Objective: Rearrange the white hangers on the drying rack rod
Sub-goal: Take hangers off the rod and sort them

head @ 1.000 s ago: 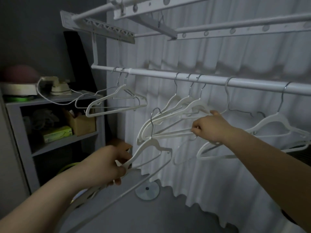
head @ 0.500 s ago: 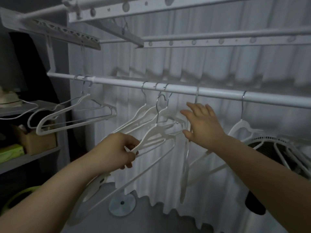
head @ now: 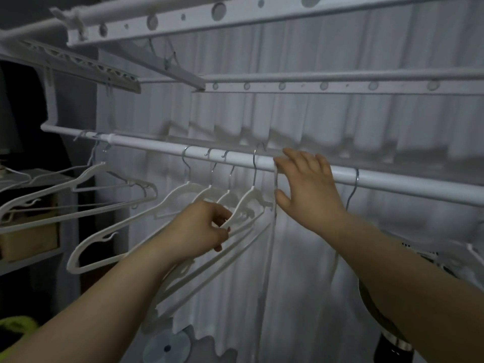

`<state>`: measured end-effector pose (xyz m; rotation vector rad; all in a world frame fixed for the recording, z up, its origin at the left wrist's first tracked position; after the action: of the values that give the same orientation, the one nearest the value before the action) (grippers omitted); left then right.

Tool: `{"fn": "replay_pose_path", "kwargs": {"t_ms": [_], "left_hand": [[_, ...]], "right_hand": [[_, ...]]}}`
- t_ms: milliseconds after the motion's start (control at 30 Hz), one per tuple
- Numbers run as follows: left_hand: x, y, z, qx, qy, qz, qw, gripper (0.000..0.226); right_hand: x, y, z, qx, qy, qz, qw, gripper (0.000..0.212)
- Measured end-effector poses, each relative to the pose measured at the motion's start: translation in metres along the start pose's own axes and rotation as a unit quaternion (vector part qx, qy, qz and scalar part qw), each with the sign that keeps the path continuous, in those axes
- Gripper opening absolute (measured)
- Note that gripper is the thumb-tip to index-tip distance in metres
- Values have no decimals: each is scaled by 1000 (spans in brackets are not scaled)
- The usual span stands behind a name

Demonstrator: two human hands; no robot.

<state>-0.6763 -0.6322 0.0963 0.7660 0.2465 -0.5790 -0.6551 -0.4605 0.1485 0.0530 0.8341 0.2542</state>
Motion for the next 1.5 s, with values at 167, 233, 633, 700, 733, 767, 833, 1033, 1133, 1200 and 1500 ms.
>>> {"fn": "replay_pose_path", "kwargs": {"t_ms": [167,233,633,700,733,767,833,1033,1133,1200,1500], "left_hand": [[-6,-4,-18,-24,-22,-1,999,19],[-7,-5,-15,-51,29,-5,998,13],[-17,-51,18,-207,93,91,970,32],[-20,-60,18,-207,67,99,971,27],[-23,-62,19,-201,64,95,973,25],[-25,-63,20,-196,63,87,975,24],[-32,-63,22,-193,71,70,976,22],[-53,-54,16,-195,76,19,978,22],[-60,-53,3,-209,43,7,977,21],[-61,-55,-7,-205,14,18,979,22],[-2,-82,2,-233,23,67,970,25]], "right_hand": [[-5,-2,-2,-21,20,4,1000,50],[-8,-4,-4,-14,22,10,1000,50],[-44,-18,-14,26,20,-11,999,39],[-45,-18,-14,30,27,-18,999,37],[-45,-18,-14,31,32,-21,999,37],[-45,-18,-14,31,36,-24,999,36],[-44,-17,-14,32,42,-30,998,35],[-39,-14,-10,30,39,-37,998,34],[-35,-13,-6,36,32,-38,998,36],[-33,-12,-3,35,23,-36,998,37],[-10,-37,2,-13,69,75,995,29]]}}
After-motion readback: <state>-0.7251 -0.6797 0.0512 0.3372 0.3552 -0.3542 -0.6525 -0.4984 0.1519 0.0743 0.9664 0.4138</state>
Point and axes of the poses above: each hand's wrist, its own x-axis away from the middle knuckle, its own z-axis out of the back of the hand, y = z × x, the point moved 3 cm from there along -x, towards the middle knuckle, and after that the axes turned 4 degrees about -x, right-handed, at the moved point
